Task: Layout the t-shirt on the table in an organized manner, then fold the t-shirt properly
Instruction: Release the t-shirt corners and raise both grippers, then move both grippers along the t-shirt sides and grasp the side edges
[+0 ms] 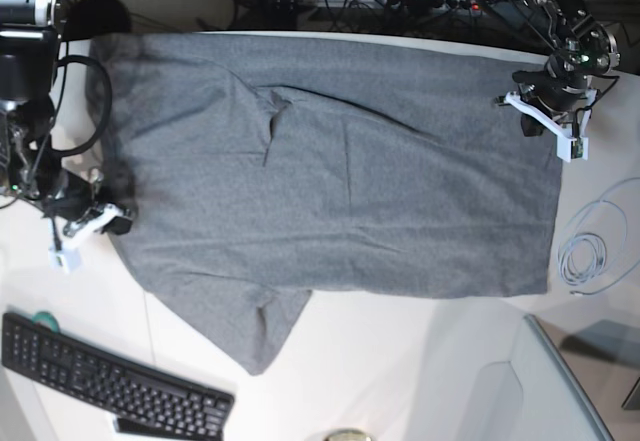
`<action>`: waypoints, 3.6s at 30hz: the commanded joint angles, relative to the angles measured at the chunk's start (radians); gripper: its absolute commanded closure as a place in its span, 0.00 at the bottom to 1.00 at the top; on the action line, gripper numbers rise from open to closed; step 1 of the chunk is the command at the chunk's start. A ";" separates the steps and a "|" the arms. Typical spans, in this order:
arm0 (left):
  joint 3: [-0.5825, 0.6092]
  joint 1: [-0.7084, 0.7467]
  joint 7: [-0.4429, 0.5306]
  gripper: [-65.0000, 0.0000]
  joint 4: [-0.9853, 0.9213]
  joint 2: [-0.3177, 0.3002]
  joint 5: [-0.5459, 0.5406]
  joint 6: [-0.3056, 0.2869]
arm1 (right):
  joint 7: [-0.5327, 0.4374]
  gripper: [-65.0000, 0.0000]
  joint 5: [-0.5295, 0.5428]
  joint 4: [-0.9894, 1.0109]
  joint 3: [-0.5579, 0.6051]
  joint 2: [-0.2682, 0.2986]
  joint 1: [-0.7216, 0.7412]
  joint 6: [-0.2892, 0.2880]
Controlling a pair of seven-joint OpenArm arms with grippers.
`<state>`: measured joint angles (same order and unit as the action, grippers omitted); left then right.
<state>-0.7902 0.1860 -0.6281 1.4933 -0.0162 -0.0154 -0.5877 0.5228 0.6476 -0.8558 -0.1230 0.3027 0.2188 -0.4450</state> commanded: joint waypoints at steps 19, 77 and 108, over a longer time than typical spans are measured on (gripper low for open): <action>0.047 0.005 0.069 1.00 -0.113 -0.034 -0.001 0.005 | -0.171 0.99 0.011 0.169 0.033 0.099 0.017 0.107; -0.010 -0.196 0.075 1.00 -0.227 -0.206 0.002 0.004 | -0.161 1.00 -0.277 -0.047 0.032 0.031 0.087 0.167; 0.262 -0.687 0.429 0.00 -1.078 -0.296 0.025 0.120 | 0.029 1.00 -0.151 -0.573 0.038 0.011 -0.238 0.167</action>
<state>-0.5293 -0.4847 -0.1867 0.4049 -0.2996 0.0109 -0.4698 0.5732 0.4873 -1.4109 -0.0803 0.2993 -0.0341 -0.2760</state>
